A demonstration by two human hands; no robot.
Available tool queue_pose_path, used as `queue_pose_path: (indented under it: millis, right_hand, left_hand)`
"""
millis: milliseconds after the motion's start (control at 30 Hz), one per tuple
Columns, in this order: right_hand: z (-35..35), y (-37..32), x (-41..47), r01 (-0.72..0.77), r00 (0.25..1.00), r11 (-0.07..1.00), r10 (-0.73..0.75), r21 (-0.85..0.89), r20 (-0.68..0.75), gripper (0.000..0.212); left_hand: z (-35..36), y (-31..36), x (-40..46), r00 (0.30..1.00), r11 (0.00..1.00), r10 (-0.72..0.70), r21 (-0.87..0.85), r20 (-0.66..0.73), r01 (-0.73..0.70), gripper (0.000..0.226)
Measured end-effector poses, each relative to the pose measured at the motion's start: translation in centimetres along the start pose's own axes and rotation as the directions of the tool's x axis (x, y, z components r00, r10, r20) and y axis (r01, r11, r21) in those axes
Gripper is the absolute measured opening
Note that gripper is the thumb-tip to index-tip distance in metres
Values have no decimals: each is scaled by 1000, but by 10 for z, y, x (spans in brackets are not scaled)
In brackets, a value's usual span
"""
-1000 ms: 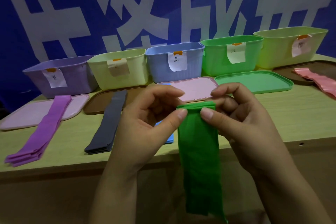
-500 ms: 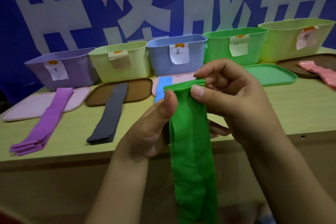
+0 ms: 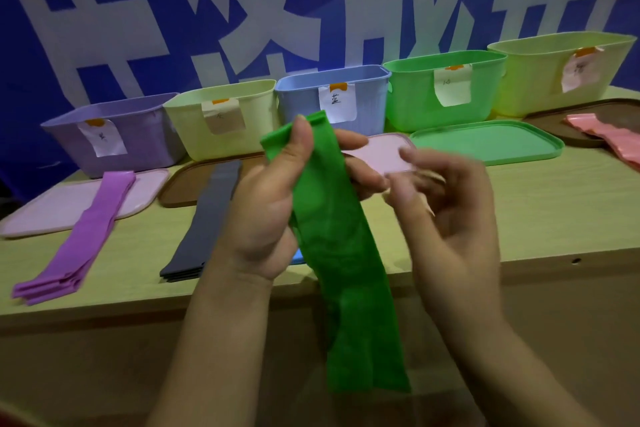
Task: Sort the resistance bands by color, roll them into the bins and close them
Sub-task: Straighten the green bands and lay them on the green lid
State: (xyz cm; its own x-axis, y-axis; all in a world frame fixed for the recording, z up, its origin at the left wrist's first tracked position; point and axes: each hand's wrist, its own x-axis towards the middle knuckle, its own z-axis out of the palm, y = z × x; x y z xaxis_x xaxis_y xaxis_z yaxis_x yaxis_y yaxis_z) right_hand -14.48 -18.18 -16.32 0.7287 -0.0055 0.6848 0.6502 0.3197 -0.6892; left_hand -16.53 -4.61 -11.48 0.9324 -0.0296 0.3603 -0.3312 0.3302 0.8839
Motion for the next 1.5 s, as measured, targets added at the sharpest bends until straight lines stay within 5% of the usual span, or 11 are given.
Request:
queue_pose_path:
  millis: [67, 300, 733, 900, 1300, 1500]
  right_hand:
    - [-4, 14, -19, 100, 995, 988, -98, -114, 23, 6]
    - [-7, 34, -31, -30, 991, 968, 60, -248, 116, 7]
    - [-5, 30, -33, -118, 985, 983, 134, -138, 110, 10]
    - [-3, 35, -34, -284, 954, 958, 287, -37, 85, 17]
    - [-9, 16, -31, -356, 909, 933, 335, 46, 246, 21]
    - [-11, 18, -31, -463, 833, 886, 443, -20, 331, 25]
  left_hand:
    - [-1, 5, 1, 1000, 1000, 10, 17, -24, -10, 47]
    - [1, 8, 4, 999, 999, -41, -18, -7, 40, 45]
    - [8, 10, 6, 997, 998, -54, -18, -55, 54, 45]
    - [9, 9, 4, 997, 995, -74, -71, -38, 71, 46]
    - [-7, 13, 5, 995, 997, -71, -27, -68, 69, 46]
    - [-6, 15, 3, 995, 991, -87, -92, 52, 92, 52]
